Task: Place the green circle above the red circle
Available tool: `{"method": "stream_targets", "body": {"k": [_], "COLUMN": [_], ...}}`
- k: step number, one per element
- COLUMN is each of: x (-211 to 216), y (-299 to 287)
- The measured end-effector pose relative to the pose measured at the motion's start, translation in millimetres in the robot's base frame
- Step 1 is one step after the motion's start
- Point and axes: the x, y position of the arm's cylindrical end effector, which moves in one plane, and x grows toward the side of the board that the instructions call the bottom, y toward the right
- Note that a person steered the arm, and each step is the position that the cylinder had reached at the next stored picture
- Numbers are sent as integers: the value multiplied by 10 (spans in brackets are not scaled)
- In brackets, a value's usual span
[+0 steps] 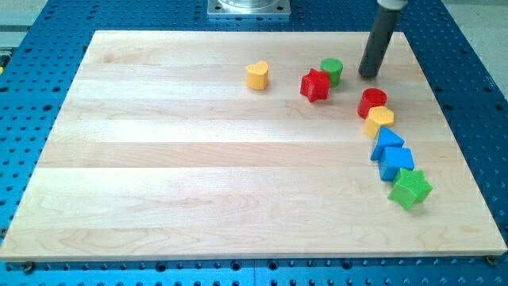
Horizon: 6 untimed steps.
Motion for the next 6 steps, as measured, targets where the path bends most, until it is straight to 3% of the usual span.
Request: {"method": "stream_targets", "body": {"k": [1,2,3,4,5,6], "x": [-44,391,602,207,125,349], "y": [-909,-1026,-569,-693,-601,-506]}}
